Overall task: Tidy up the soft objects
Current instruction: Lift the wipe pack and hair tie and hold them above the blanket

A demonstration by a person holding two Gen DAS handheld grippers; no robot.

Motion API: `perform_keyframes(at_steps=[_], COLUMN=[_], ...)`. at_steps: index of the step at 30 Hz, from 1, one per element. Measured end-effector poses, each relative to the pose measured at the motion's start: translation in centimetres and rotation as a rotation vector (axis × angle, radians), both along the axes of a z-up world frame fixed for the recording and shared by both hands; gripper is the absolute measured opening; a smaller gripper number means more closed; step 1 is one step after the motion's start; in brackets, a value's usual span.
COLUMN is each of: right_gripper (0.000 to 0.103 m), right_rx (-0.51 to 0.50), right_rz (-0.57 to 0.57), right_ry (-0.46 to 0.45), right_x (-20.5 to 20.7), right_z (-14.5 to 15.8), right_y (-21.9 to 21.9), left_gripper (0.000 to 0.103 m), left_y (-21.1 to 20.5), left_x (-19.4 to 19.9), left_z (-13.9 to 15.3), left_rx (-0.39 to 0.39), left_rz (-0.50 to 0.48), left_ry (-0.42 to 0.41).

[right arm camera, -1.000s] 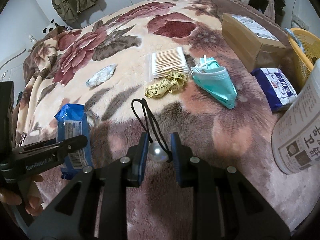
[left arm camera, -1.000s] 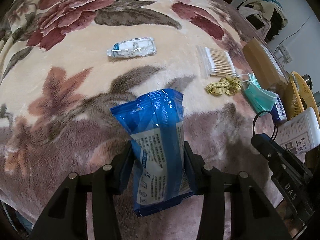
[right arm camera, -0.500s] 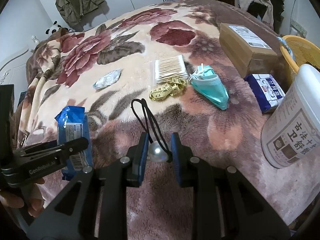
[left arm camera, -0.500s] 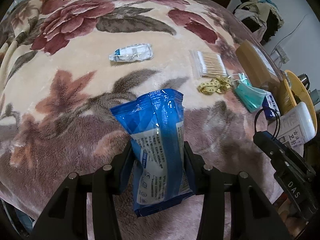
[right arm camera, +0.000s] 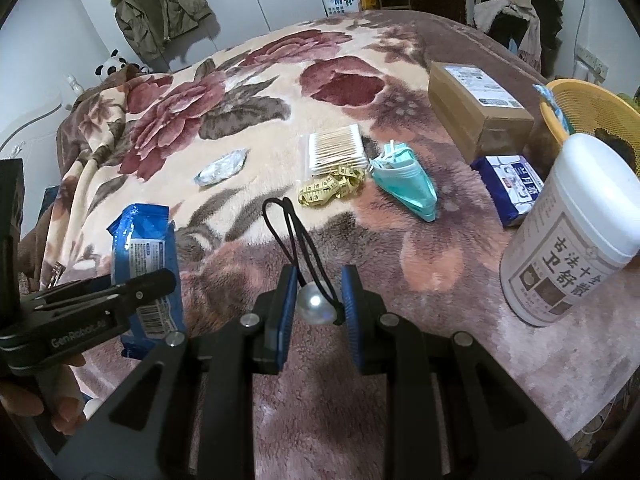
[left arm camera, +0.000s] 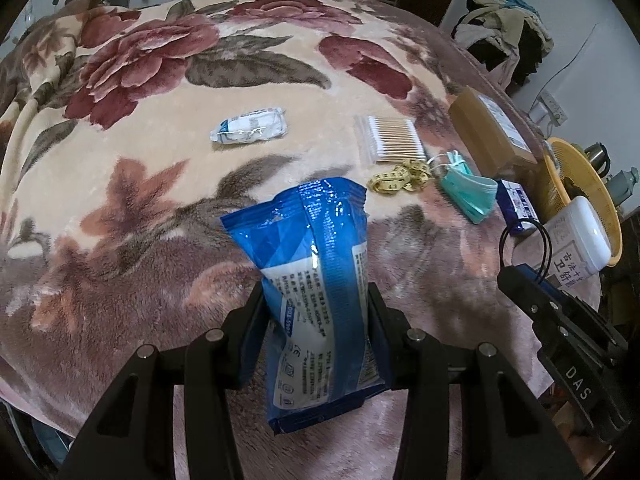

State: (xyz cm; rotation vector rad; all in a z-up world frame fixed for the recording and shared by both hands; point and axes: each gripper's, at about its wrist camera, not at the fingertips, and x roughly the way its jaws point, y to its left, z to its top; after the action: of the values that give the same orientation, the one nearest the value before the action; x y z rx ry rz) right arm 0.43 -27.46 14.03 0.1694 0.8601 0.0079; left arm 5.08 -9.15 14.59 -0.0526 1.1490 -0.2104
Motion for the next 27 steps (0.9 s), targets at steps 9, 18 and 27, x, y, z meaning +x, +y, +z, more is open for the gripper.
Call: perform_keyframes(at_steps=[9, 18, 27], right_gripper=[0.024, 0.024, 0.024], right_rx=[-0.001, 0.003, 0.002], right_rz=[-0.014, -0.034, -0.048], right_ry=[-0.009, -0.017, -0.013], right_x=[-1.3, -2.1, -2.5], right_z=[0.6, 1.2, 1.3], right_y=[-0.7, -2.0, -3.2], left_gripper=[0.047, 0.047, 0.047], left_y=[-1.6, -3.3, -4.9], left_x=[-1.2, -1.5, -1.3], left_z=[0.9, 1.1, 1.0], left_rx=[0.000, 0.008, 0.013], left_rz=[-0.026, -0.051, -0.076], left_ry=[-0.014, -0.015, -0.013])
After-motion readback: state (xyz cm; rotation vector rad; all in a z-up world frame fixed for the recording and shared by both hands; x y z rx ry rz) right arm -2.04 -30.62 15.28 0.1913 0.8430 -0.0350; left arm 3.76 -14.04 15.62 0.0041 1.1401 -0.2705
